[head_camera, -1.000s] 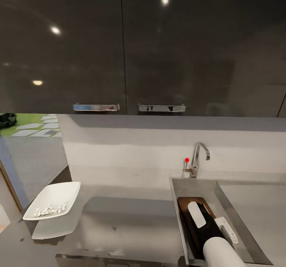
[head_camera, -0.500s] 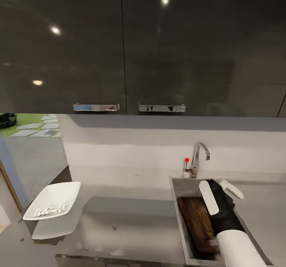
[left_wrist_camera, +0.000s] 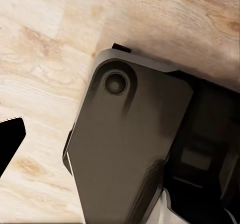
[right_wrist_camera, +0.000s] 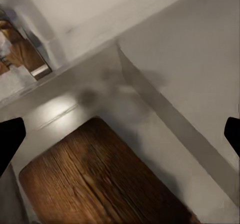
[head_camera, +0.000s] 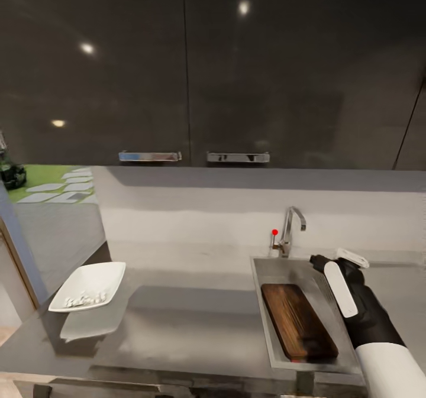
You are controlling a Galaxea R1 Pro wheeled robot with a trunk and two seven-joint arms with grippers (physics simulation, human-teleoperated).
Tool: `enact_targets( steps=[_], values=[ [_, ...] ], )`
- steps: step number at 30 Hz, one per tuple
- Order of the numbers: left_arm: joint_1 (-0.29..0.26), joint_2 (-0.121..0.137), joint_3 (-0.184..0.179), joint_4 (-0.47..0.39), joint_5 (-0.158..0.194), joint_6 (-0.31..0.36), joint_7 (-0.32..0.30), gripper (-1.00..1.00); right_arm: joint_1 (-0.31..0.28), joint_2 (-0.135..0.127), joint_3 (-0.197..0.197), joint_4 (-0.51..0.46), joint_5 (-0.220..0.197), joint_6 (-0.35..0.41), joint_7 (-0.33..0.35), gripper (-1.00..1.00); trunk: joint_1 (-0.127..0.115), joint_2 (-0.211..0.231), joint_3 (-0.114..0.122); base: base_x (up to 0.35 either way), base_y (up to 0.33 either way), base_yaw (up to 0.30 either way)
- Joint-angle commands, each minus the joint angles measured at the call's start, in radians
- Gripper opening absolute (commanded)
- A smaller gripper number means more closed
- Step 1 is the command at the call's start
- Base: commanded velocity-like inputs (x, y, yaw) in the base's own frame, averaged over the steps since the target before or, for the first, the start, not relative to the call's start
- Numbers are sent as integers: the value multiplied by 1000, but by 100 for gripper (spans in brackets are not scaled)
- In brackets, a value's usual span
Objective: In the kitchen, take the Vidalia onion out of the sink, dice it on the chopping board with the paring knife, put the diced onion into the bowl on the countertop, then place both the paring knife and the chopping board into the sink.
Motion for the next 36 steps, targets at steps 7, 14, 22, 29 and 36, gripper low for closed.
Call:
enact_targets(
  steps=[7, 14, 22, 29, 36],
  values=[
    [-1, -1, -8, 2, 4, -33, 0, 100, 0, -70, 7, -6, -10, 71, 238, 100, 0, -1, -1, -277, 0, 0],
    [-1, -1, -8, 2, 4, -40, 0, 100, 0, -90, 19, -46, -9, 109, 346, 100, 0, -1, -1, -278, 25, 0],
    [-1, -1, -8, 2, 4, -40, 0, 100, 0, -109, 33, -52, -9, 109, 413, 100, 0, -1, -1, -278, 143, 0],
    [-1, -1, -8, 2, 4, -40, 0, 100, 0, -126, 35, -52, -9, 109, 421, 100, 0, -1, -1, -278, 150, 0],
    [-1, -1, -8, 2, 4, -40, 0, 100, 0, -128, 37, -52, -9, 109, 422, 100, 0, -1, -1, -278, 145, 0]
  ],
)
